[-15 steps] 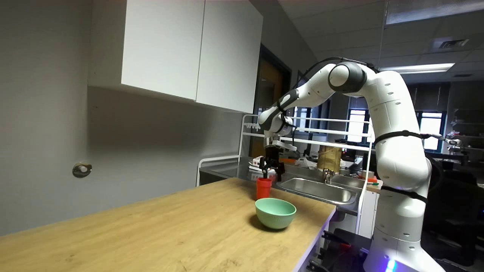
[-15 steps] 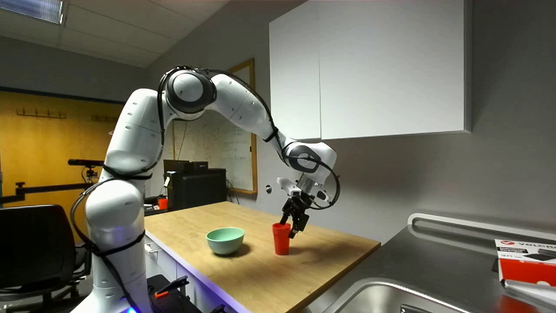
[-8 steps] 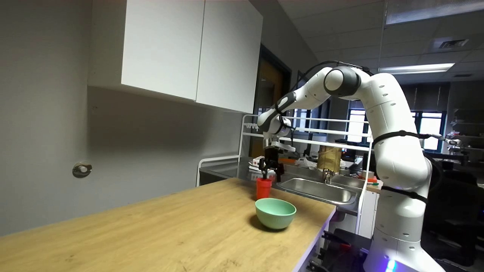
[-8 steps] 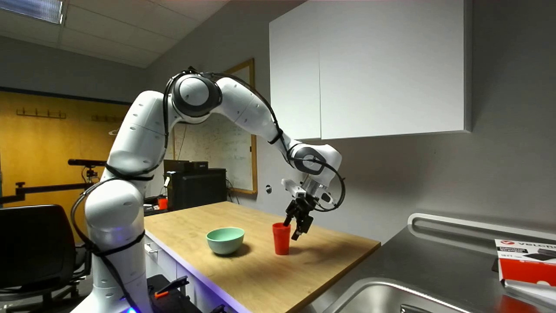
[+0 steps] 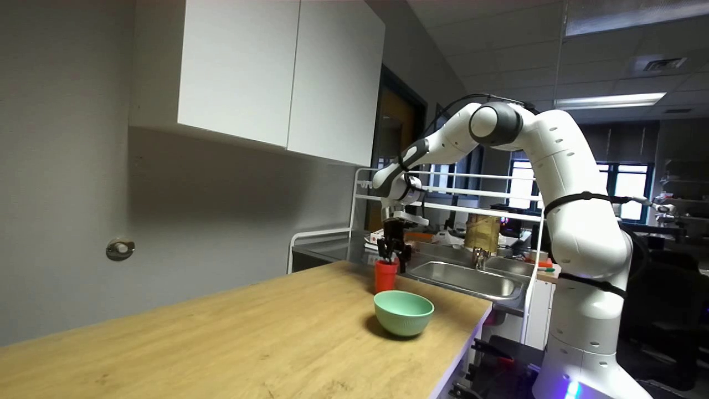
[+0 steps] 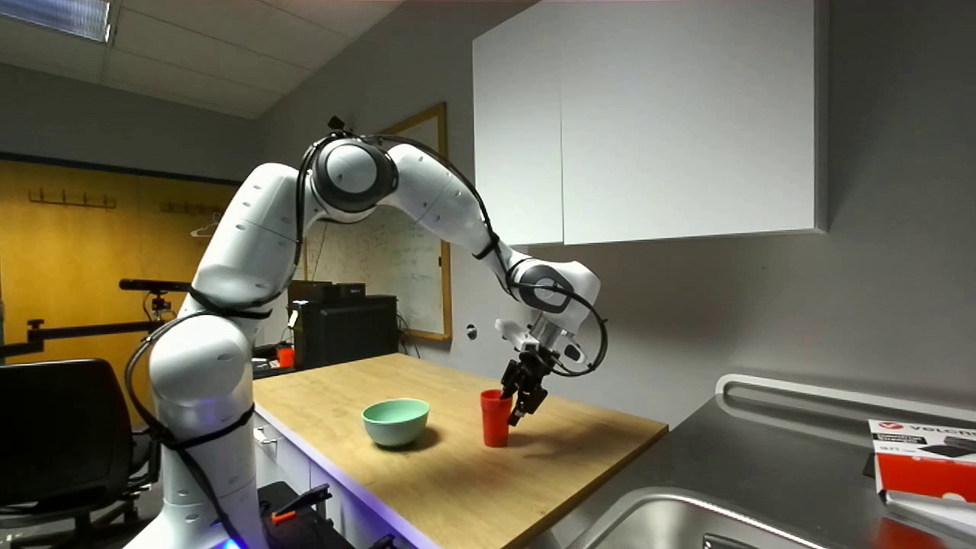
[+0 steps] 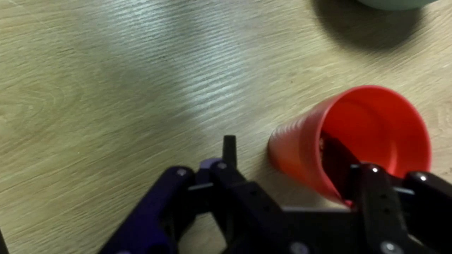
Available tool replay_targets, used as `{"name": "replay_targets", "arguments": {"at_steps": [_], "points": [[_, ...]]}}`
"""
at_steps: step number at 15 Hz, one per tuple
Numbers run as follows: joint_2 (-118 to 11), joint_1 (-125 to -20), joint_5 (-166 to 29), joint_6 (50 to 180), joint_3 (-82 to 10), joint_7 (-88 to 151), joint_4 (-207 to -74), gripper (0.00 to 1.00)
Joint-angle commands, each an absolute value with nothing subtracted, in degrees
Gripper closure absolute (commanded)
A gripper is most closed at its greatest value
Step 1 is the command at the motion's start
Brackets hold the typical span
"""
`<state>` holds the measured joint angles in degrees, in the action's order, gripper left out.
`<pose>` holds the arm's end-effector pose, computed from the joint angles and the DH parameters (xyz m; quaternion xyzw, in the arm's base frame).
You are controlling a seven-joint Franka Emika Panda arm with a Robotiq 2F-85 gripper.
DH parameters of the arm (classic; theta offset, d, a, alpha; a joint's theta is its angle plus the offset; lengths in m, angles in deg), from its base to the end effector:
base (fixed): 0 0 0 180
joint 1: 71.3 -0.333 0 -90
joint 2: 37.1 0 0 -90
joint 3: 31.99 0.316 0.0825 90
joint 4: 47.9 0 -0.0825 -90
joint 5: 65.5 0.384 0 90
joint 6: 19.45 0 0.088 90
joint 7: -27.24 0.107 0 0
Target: Pour the contents in the orange cup into the green bowl
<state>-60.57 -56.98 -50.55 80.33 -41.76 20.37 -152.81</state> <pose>0.5425 -0.2117 0.2842 -0.9463 0.1981 0.2097 0.1459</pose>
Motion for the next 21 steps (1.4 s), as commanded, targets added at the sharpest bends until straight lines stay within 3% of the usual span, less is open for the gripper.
{"name": "replay_targets", "arguments": {"at_steps": [1, 6, 16, 21], "points": [[-60.8, -57.4, -51.4, 79.3, -40.8, 20.9, -151.3, 0.65], [-59.0, -59.7, -51.5, 81.6, -40.0, 23.8, -152.6, 1.00], [-37.3, -71.3, -62.8, 97.7, -37.1, 42.8, -171.0, 0.98], [-25.3, -72.9, -74.4, 98.6, -32.0, 60.9, -180.7, 0.98]]}}
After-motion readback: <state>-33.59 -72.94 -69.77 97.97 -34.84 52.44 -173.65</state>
